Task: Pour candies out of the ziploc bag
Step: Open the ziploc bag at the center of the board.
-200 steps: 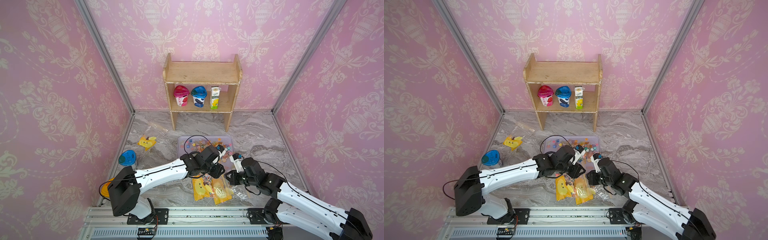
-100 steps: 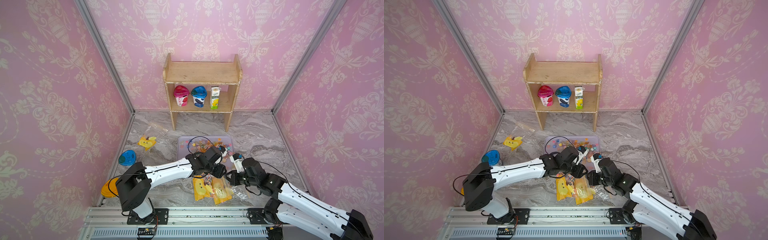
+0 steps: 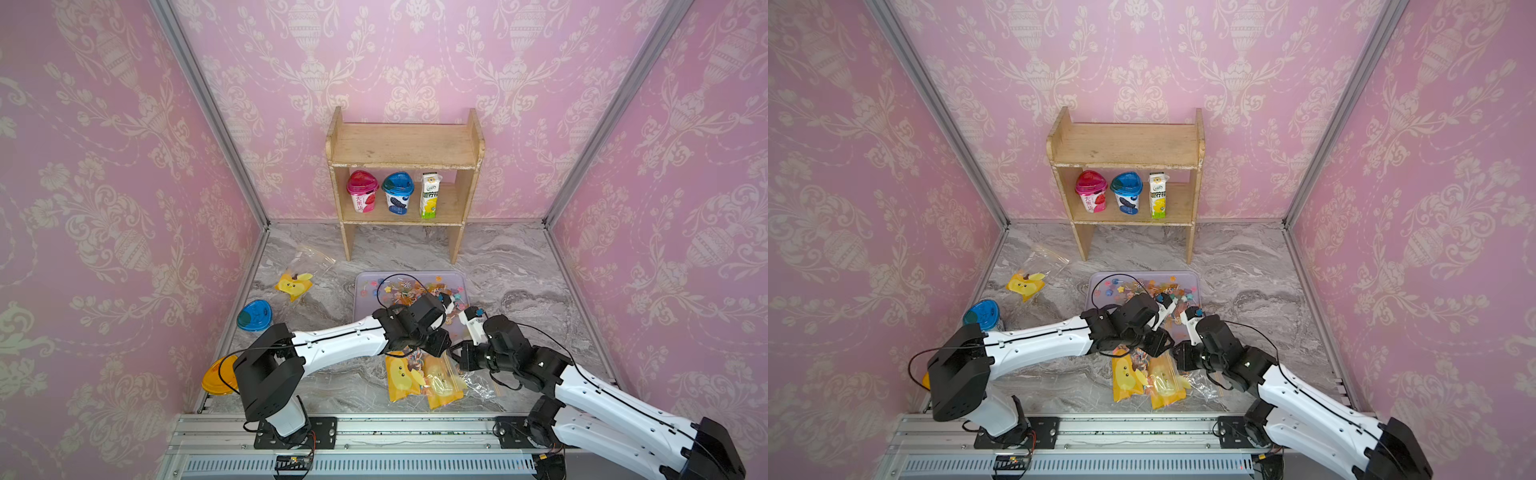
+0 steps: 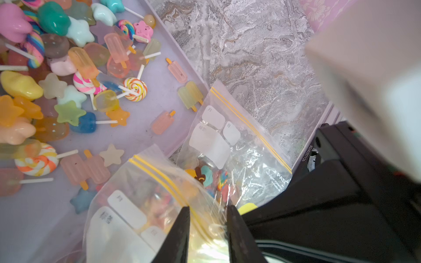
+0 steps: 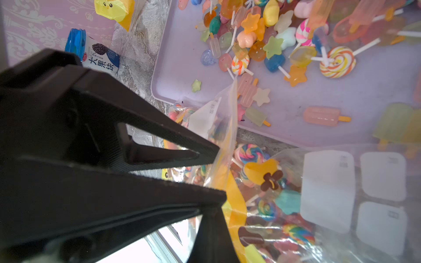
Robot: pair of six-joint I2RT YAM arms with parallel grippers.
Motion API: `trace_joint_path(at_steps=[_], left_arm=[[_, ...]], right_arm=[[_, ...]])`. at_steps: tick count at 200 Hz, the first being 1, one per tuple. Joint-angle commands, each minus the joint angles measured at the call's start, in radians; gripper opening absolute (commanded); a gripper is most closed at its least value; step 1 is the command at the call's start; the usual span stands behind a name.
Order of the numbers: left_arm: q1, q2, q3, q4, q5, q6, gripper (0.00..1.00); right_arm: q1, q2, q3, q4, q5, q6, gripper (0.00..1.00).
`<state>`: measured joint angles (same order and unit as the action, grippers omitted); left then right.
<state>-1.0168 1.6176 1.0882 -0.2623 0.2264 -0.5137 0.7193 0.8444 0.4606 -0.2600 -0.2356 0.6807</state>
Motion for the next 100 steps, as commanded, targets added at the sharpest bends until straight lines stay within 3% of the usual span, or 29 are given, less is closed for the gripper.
trace_joint_path(at_steps=[1, 100], left_arm=[[-0.009, 0.000, 0.016, -0.091, -0.016, 0.023, 0.23], [-0.009, -0.034, 0.009, -0.138, -0.022, 0.038, 0.00]], right_arm=[[-0.009, -0.022, 0.009, 0.027, 0.030, -0.014, 0.00], [-0.009, -0.024, 0.003, -0.006, 0.083, -0.003, 0.00]])
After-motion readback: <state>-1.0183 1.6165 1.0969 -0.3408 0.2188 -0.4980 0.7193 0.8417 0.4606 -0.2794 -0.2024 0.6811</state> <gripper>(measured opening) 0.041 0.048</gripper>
